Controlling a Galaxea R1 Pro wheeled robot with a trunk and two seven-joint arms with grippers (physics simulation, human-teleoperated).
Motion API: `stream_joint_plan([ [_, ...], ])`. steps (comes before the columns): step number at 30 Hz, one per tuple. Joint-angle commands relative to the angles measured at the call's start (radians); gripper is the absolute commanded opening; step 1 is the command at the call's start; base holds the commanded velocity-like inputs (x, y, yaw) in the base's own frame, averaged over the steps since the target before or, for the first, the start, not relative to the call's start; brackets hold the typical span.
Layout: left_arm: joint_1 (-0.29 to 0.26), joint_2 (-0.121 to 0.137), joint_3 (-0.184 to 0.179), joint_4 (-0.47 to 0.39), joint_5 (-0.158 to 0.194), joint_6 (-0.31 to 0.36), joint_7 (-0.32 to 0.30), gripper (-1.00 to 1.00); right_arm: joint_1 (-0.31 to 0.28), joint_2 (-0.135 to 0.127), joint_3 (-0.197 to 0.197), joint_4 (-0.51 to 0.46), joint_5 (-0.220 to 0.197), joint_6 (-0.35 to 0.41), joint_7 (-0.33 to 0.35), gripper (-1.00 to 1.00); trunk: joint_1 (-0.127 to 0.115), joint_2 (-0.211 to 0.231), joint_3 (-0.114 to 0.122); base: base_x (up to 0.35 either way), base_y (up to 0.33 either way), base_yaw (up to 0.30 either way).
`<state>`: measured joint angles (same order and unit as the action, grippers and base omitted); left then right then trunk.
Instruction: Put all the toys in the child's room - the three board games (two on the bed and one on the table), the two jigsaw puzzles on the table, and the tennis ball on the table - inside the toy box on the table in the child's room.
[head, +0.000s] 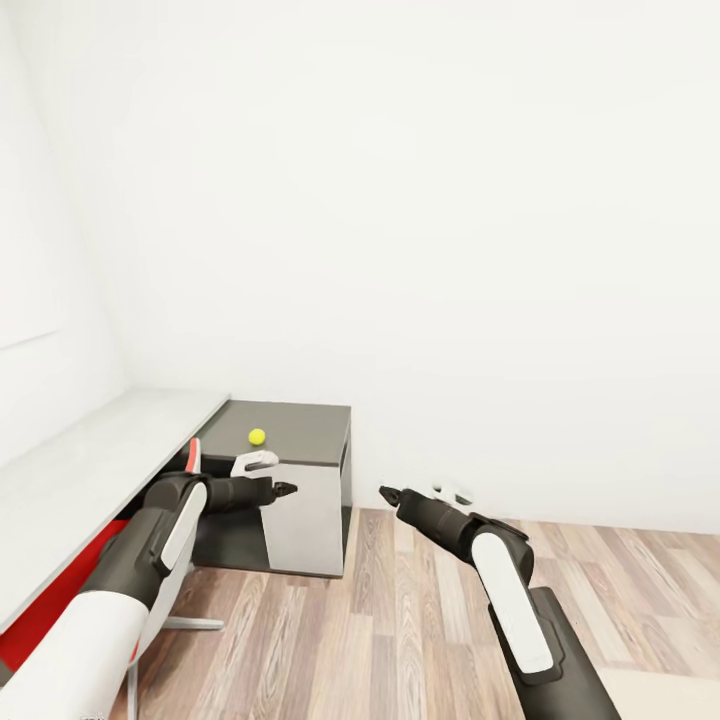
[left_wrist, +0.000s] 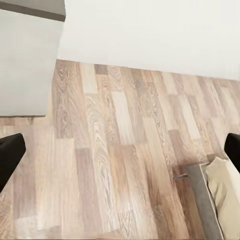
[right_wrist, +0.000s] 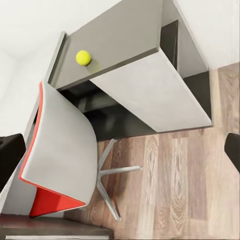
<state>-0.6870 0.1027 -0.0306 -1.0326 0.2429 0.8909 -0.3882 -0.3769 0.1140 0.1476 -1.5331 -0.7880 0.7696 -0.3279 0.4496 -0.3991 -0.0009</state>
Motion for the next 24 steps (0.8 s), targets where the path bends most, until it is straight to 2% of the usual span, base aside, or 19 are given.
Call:
stream_joint_plan([
  [1, -0.002, 0.0, -0.001, -0.001, 0.003, 0.005, 0.03, 1.0, 0.0, 0.0, 0.007, 0.0, -0.01, 0.001, -0.029, 1.0, 0.0, -0.001, -0.001, 0.011, 0.0, 0.0],
  [3, -0.007, -0.004, -0.001, 0.0, 0.006, 0.008, 0.157, 1.0, 0.0, 0.001, 0.022, 0.003, -0.01, 0.0, -0.091, 1.0, 0.0, -0.001, -0.003, 0.006, 0.0, 0.0],
  [4, -0.007, -0.004, -0.001, 0.0, 0.007, 0.008, 0.189, 1.0, 0.0, 0.001, 0.025, 0.004, -0.01, 0.0, -0.105, 1.0, 0.0, -0.001, -0.003, 0.004, 0.0, 0.0],
  [6, -0.011, -0.008, 0.0, 0.0, 0.011, 0.008, 0.293, 1.0, 0.0, 0.002, 0.03, 0.005, -0.01, -0.003, -0.147, 1.0, 0.0, -0.001, -0.005, 0.002, 0.0, 0.0],
  [8, -0.018, -0.021, -0.001, 0.0, 0.011, 0.009, 0.357, 1.0, 0.0, 0.001, 0.032, 0.008, -0.01, -0.005, -0.169, 1.0, 0.0, -0.001, -0.007, 0.0, 0.0, 0.0],
  [12, -0.032, -0.058, -0.001, 0.0, 0.009, 0.009, 0.431, 1.0, 0.0, -0.001, 0.033, 0.026, -0.009, -0.007, -0.181, 1.0, 0.0, -0.001, -0.01, 0.0, 0.0, 0.0],
  [16, -0.045, -0.073, -0.003, -0.001, 0.012, 0.009, 0.471, 1.0, 0.001, -0.004, 0.033, 0.038, -0.008, -0.007, -0.184, 1.0, 0.0, -0.001, -0.013, 0.0, 0.0, 0.0],
  [21, -0.049, -0.088, -0.008, -0.001, 0.006, 0.01, 0.486, 1.0, 0.001, -0.007, 0.033, 0.042, -0.008, -0.007, -0.185, 1.0, 0.0, -0.001, -0.019, 0.007, 0.001, 0.0],
  [24, -0.049, -0.088, -0.009, -0.001, 0.003, 0.009, 0.49, 1.0, 0.001, -0.008, 0.033, 0.042, -0.008, -0.007, -0.186, 1.0, 0.0, -0.001, -0.023, 0.172, 0.061, 0.0],
])
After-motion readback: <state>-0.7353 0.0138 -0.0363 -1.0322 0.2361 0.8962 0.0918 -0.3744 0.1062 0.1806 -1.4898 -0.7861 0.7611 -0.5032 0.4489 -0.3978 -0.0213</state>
